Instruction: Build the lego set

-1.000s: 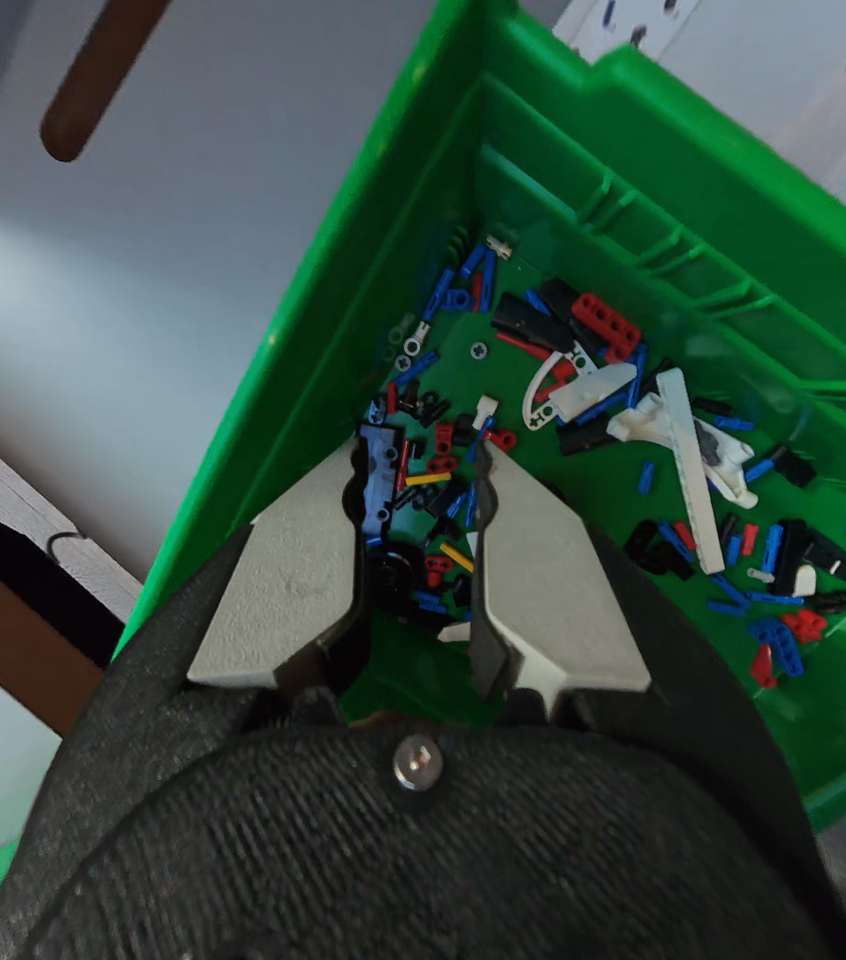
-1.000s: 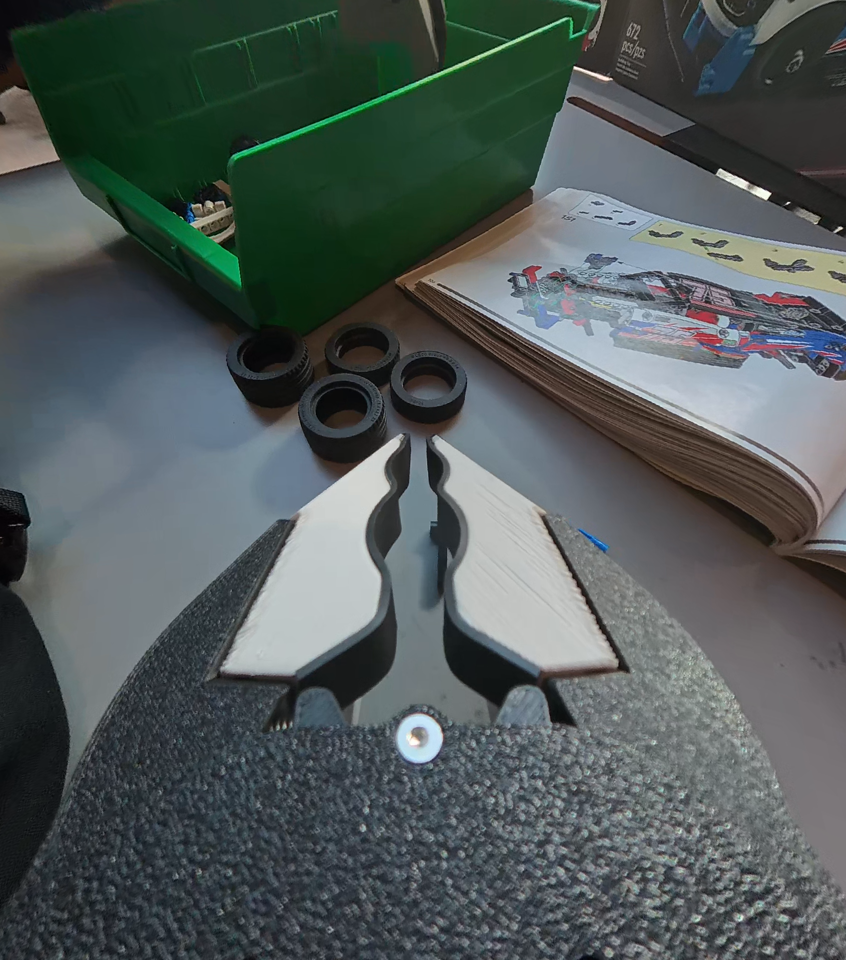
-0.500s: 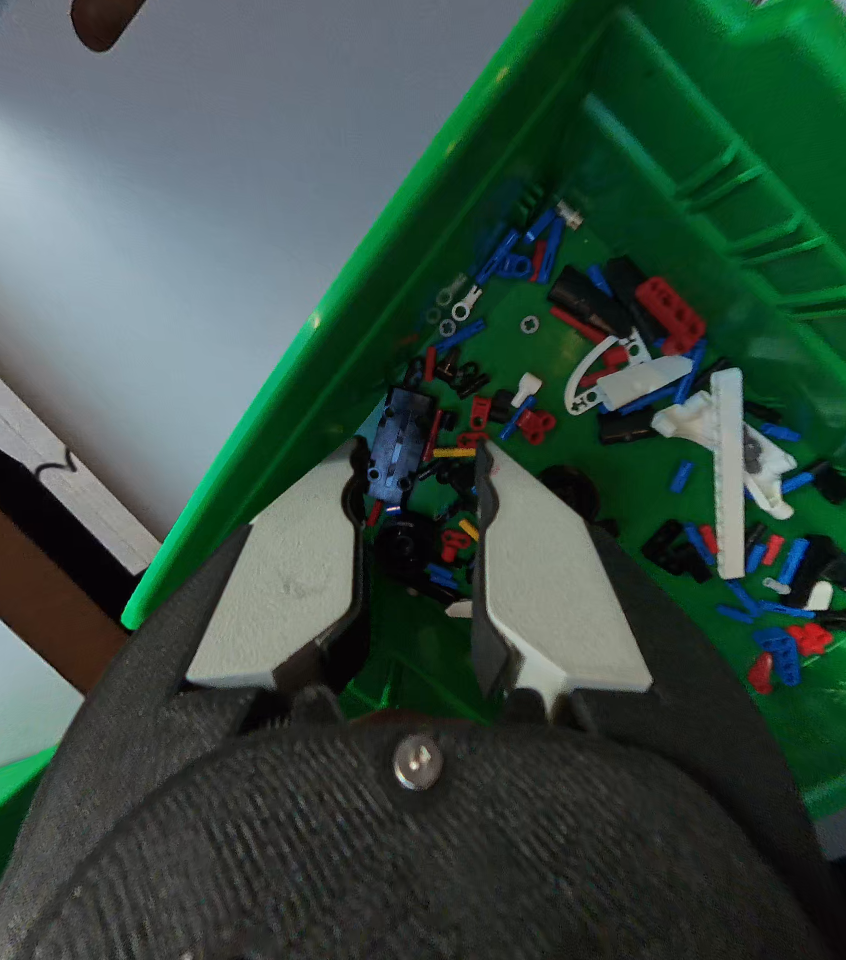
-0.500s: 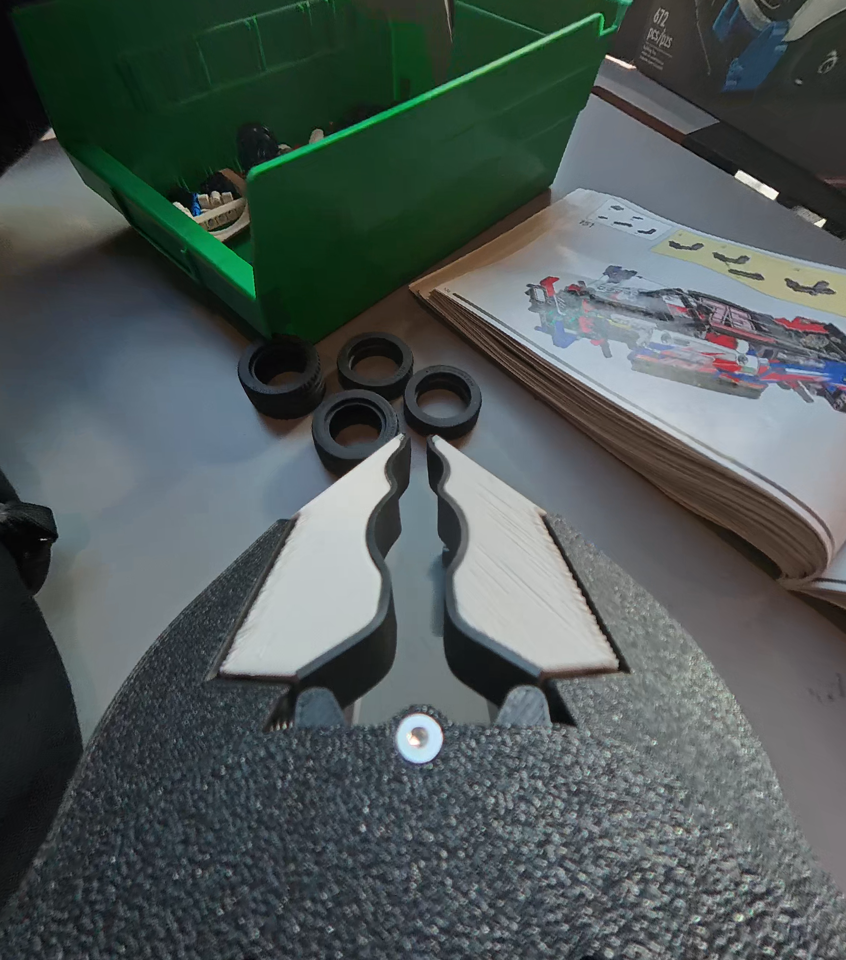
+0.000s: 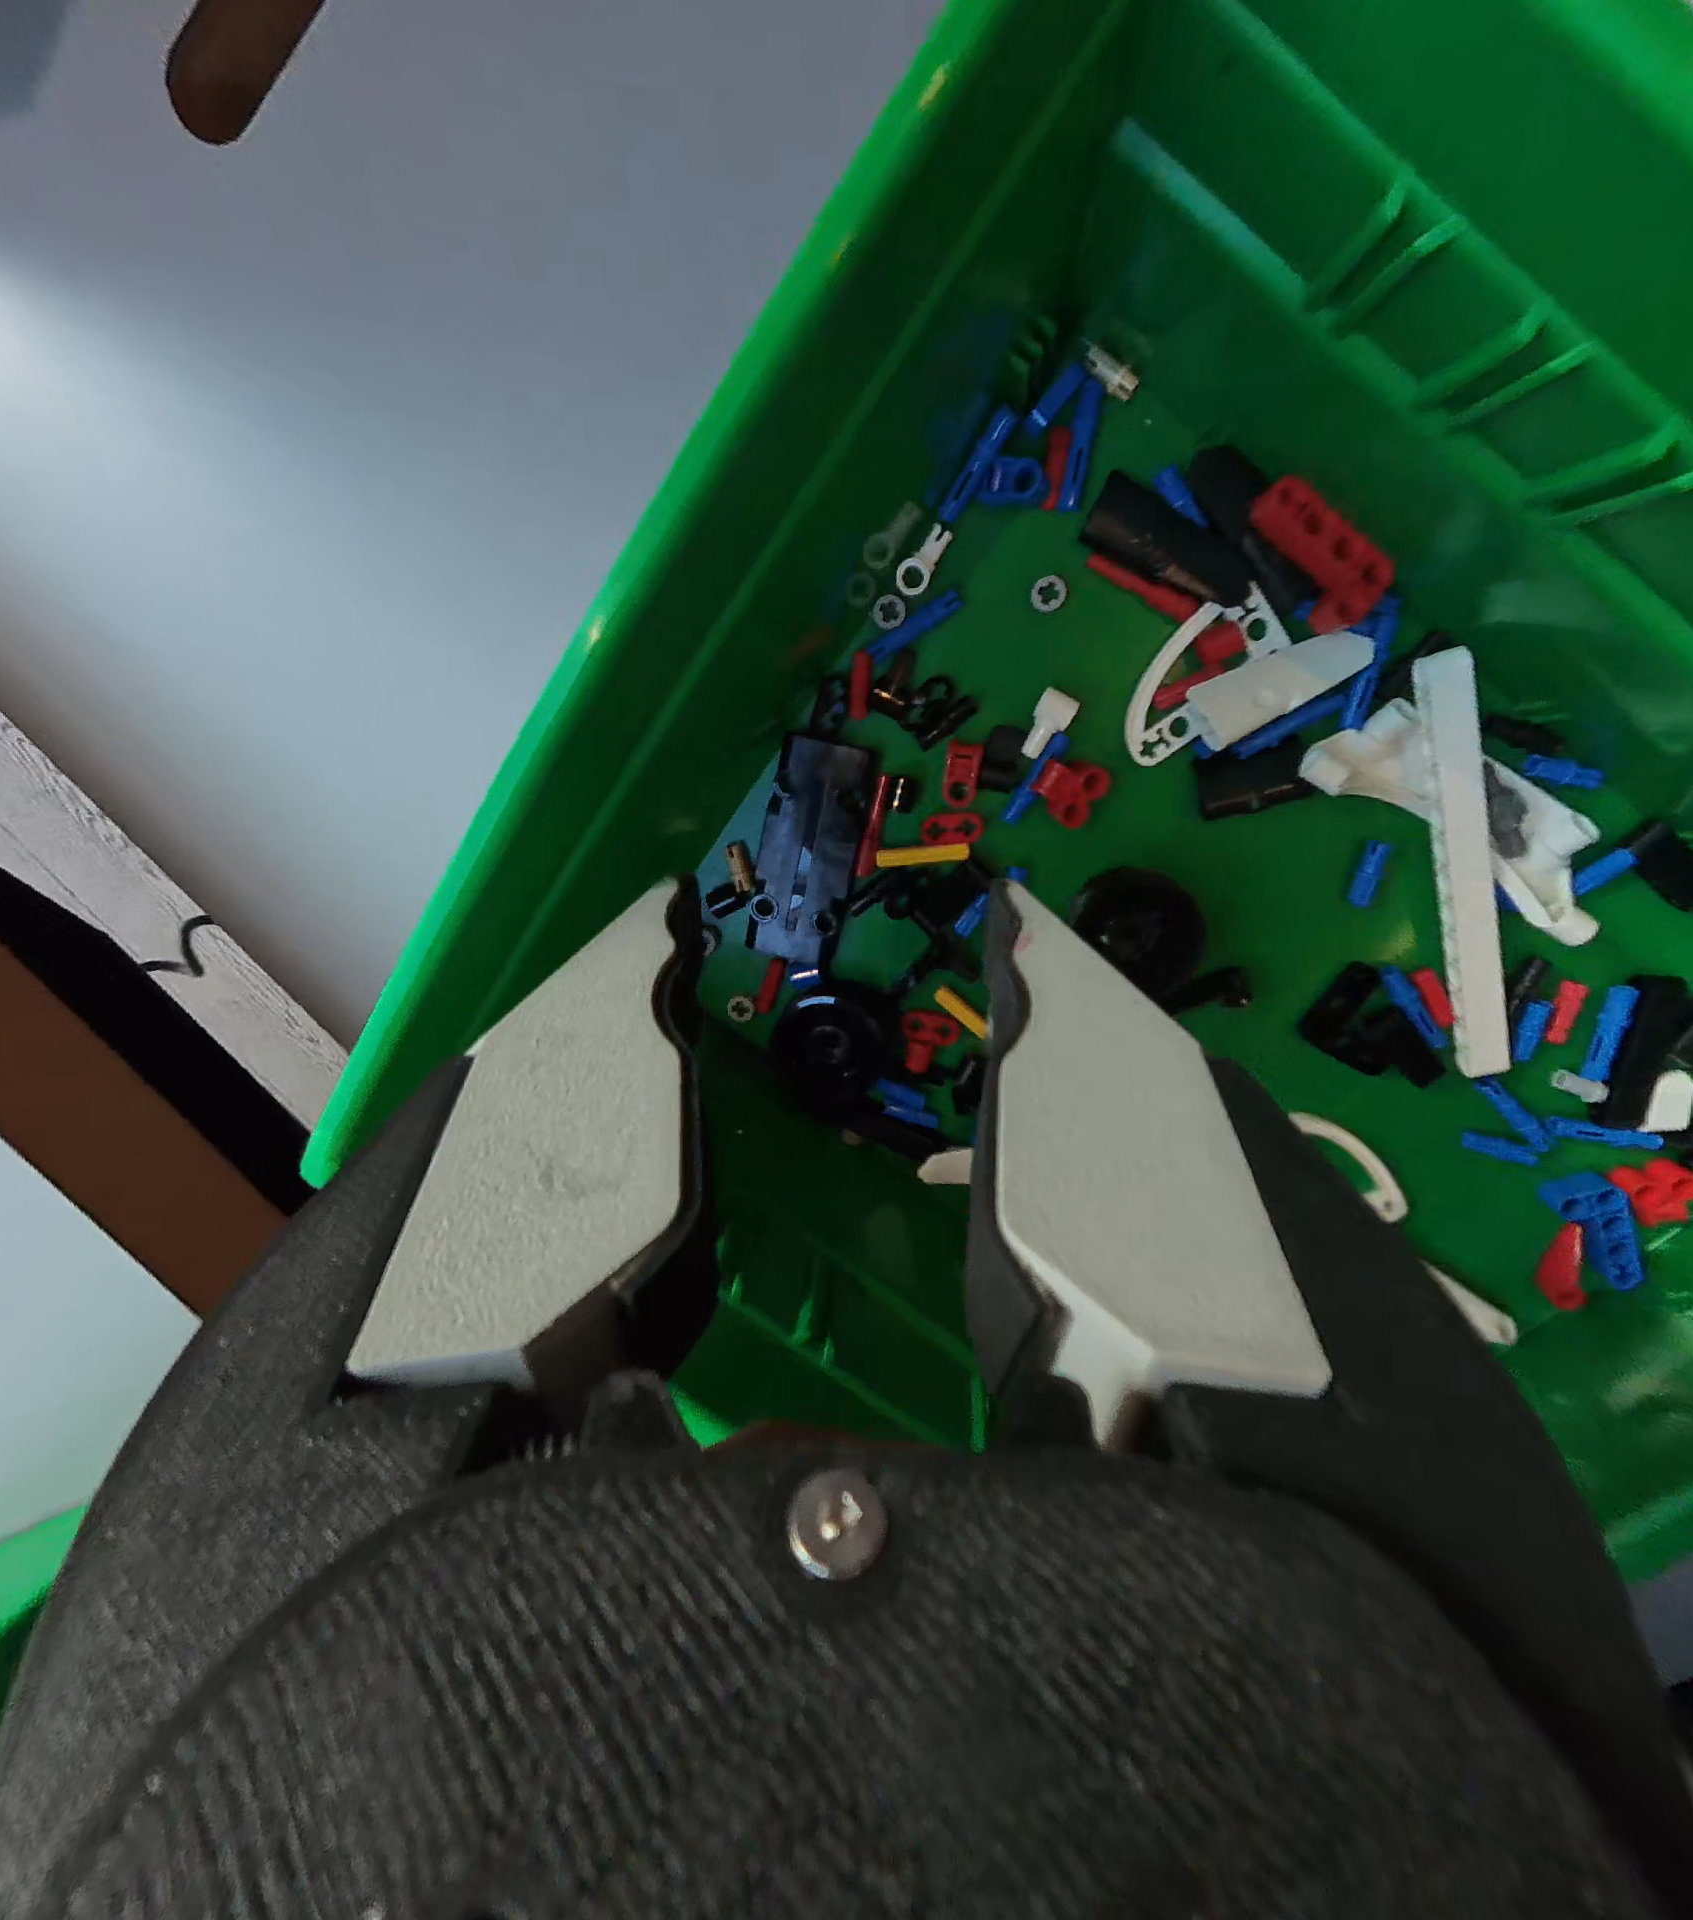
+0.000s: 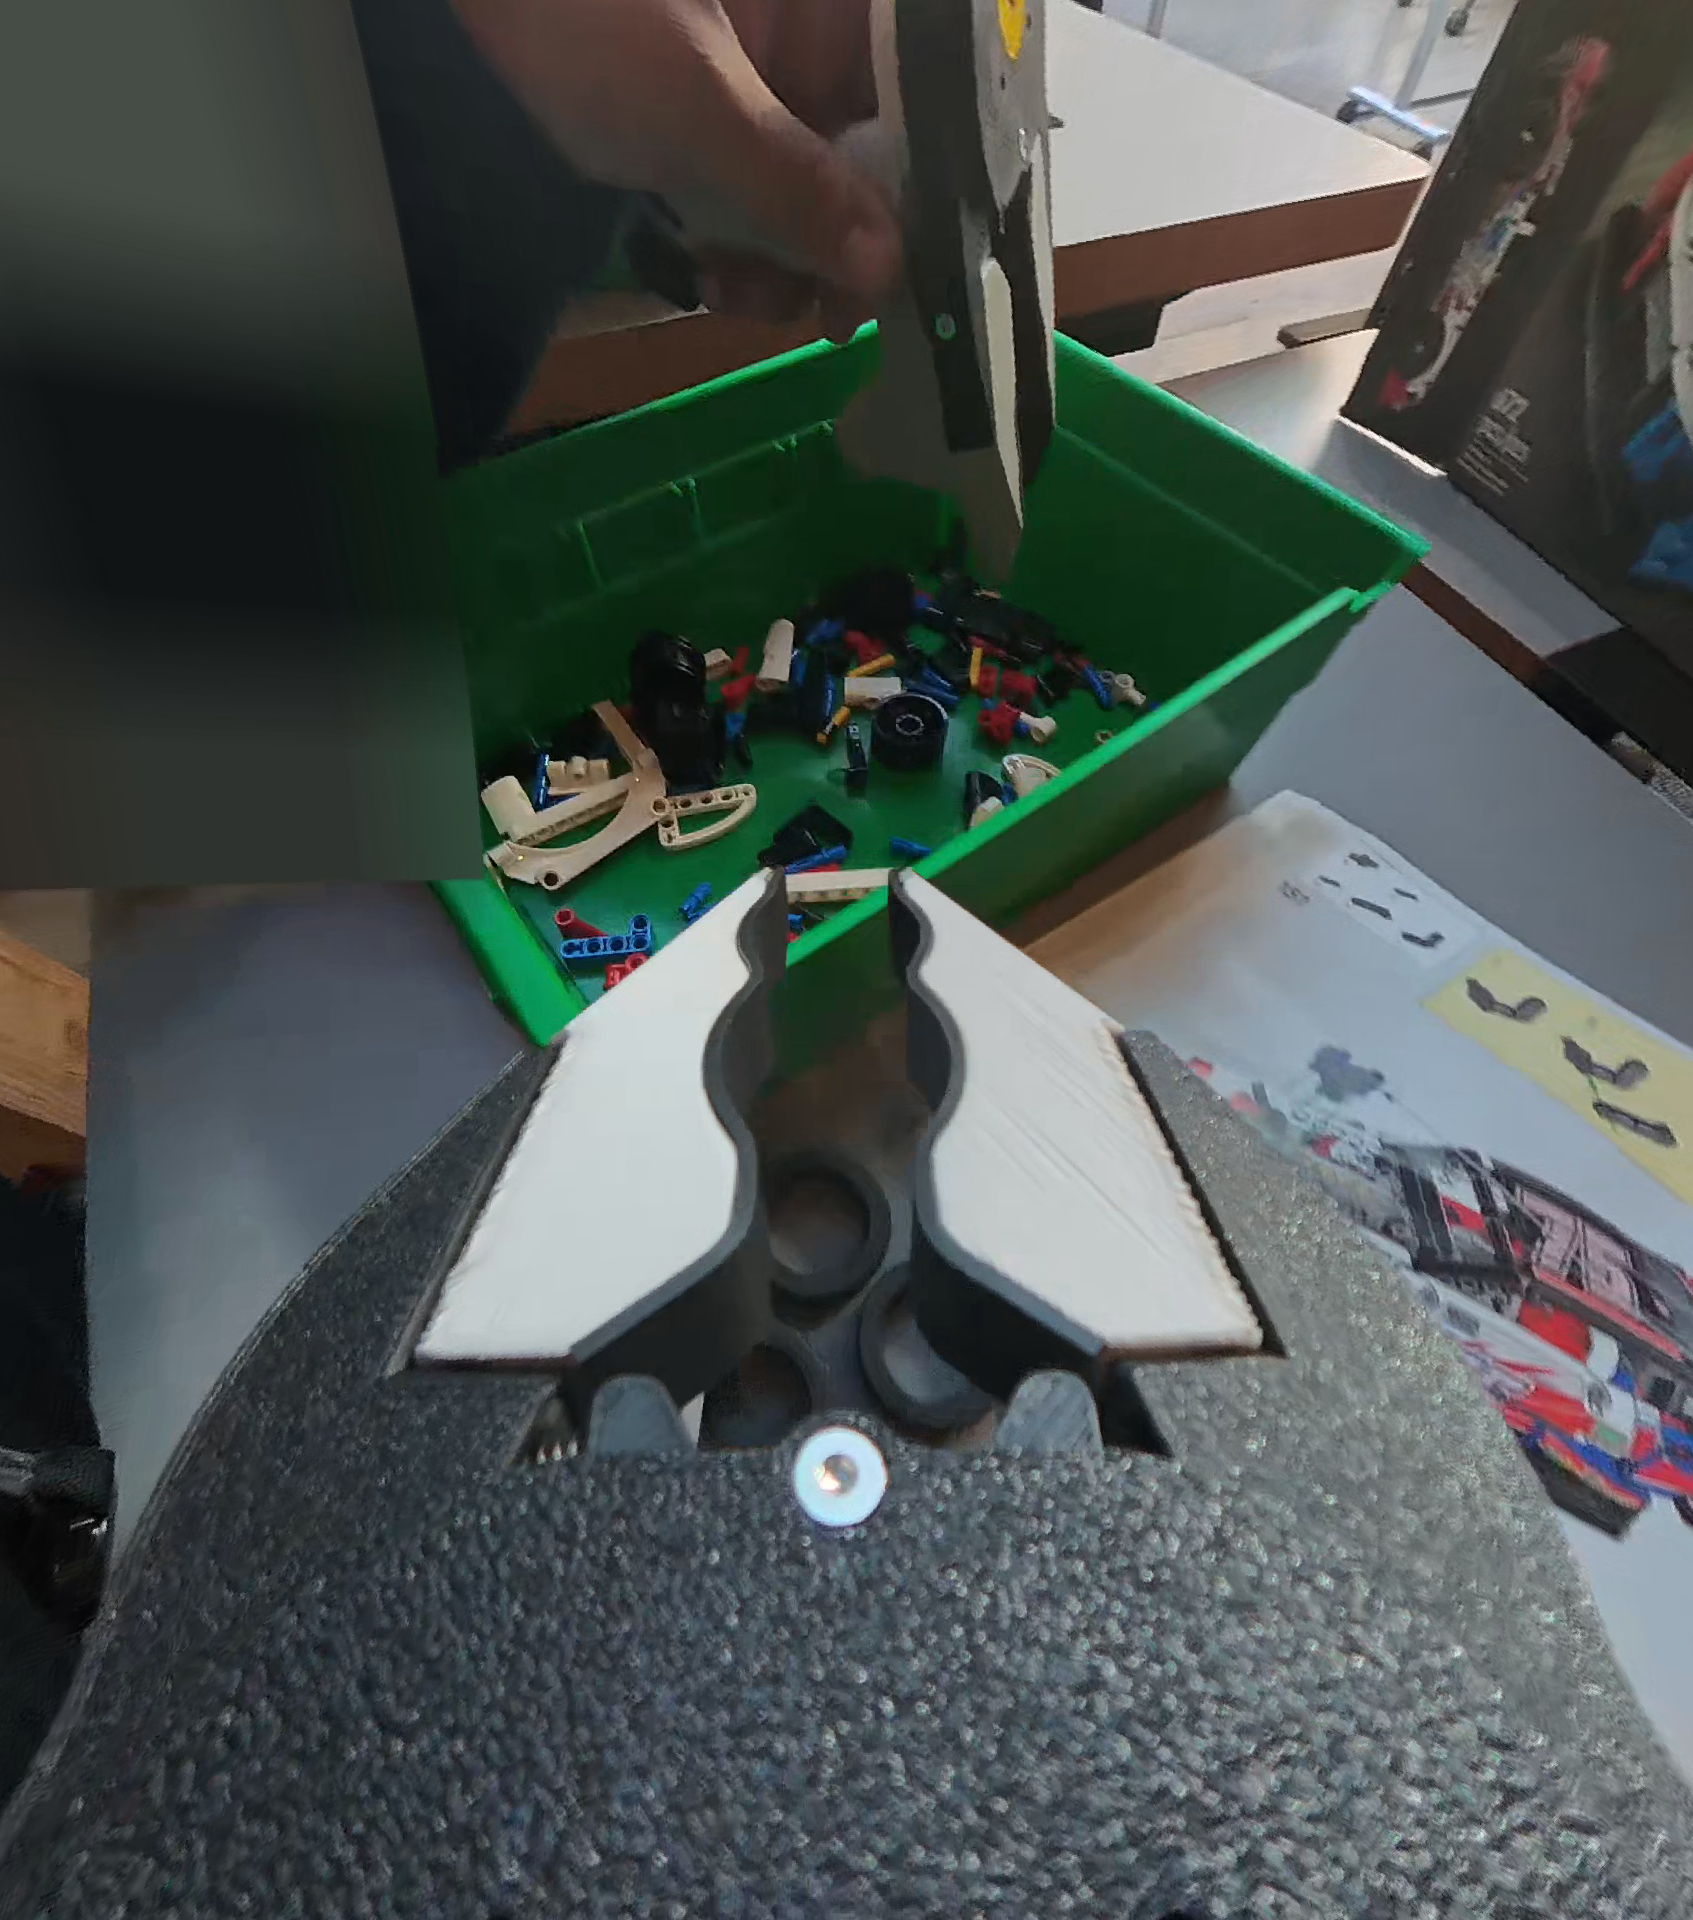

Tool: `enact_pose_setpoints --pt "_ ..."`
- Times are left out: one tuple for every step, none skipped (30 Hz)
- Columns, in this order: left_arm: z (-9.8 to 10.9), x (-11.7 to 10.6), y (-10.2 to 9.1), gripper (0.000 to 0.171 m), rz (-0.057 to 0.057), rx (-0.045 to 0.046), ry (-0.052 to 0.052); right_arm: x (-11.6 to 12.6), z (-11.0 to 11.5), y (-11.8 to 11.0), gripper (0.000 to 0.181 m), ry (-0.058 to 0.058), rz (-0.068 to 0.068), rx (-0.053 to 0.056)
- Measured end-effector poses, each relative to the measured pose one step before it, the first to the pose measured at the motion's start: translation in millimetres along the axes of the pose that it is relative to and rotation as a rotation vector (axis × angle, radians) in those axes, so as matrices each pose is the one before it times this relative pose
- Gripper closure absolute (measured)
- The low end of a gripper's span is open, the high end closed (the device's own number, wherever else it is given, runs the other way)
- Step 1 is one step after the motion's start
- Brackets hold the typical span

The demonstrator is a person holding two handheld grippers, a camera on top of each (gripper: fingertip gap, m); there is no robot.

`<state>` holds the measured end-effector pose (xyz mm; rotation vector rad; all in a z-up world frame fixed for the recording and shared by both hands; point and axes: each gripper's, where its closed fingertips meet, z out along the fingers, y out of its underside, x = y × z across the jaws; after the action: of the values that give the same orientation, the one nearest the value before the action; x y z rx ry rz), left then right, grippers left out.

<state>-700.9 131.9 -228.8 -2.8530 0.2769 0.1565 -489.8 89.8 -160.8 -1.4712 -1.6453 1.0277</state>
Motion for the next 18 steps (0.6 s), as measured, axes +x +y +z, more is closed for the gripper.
enact_pose_setpoints --pt "1.79 -1.28 3.21 0.119 0.0129 -0.01651 -0.0087 -2.1 3.66 -1.29 0.163 -0.0016 -0.0098 -0.0071" --pt "1.91 -1.68 2.54 0.119 0.0064 -0.01542 -0.0093 -2.66 2.7 -0.47 0.163 -0.002 -0.0089 -0.0054" --pt "1.81 -1.09 1.13 0.119 0.0024 -0.01186 -0.0048 -2.44 1.6 0.63 0.163 -0.0002 -0.0086 -0.0045" --pt "1.67 0.19 -0.01 0.12 0.0046 -0.00733 0.0035 -1.22 0.68 1.49 0.163 0.0059 -0.0075 -0.0041" --pt "1.77 0.91 -0.38 0.12 0.0104 -0.00642 0.0069 -0.15 -0.48 2.02 0.163 0.0097 -0.0054 -0.0023" --pt "2.08 0.92 -0.06 0.12 0.0113 -0.00849 0.0057 0.1 -1.34 2.45 0.164 0.0085 -0.0005 -0.0019" --pt "2.57 0.04 0.52 0.121 0.0052 -0.01039 -0.0001 0.29 -1.82 2.55 0.165 0.0054 0.0074 -0.0022" --pt "3.11 0.34 1.71 0.122 0.002 -0.01977 -0.0003 0.01 -2.59 1.97 0.165 0.0022 0.0129 0.0022" --pt "3.65 1.01 2.79 0.122 0.0088 -0.02776 0.0002 -0.49 -2.8 1.35 0.165 -0.0002 0.0135 0.0068" --pt "3.74 0.81 2.55 0.122 0.0154 -0.02467 -0.0051 -1.11 -2.93 1.27 0.165 -0.0037 0.0114 0.0068" --pt "3.36 0.81 2.59 0.122 0.0203 -0.02287 -0.0077 -2.16 -2.36 1.32 0.164 -0.0085 0.008 0.0054" --pt "2.78 0.95 2.71 0.123 0.019 -0.02168 -0.0071 -2.42 -1.81 1.56 0.164 -0.0088 0.0049 0.0025" --pt "2.25 1.15 2.31 0.124 0.0146 -0.0181 -0.0055 -2.62 -1.1 1.8 0.164 -0.0081 0.002 -0.0009" --pt "1.73 1.87 2.33 0.124 0.0124 -0.01613 0.0014 -2.75 -0.35 2.07 0.164 -0.0088 -0.0003 -0.0049" --pt "1.86 3.03 2.68 0.124 0.0119 -0.01733 0.0102 -2.31 0.05 2.17 0.163 -0.0056 -0.0007 -0.0066" --pt "2.36 3.0 2.88 0.122 0.0117 -0.01781 0.0096 -2.12 0.08 1.69 0.161 -0.0041 0.0004 -0.0031" --pt "2.69 2.06 3.12 0.121 0.0104 -0.02006 0.0049 -2.54 0.06 1.4 0.16 -0.0079 0.0027 -0.0004" --pt "2.92 2.17 3.61 0.12 0.0124 -0.02389 0.0061 -2.48 0.18 1.68 0.159 -0.0103 0.005 -0.0016"
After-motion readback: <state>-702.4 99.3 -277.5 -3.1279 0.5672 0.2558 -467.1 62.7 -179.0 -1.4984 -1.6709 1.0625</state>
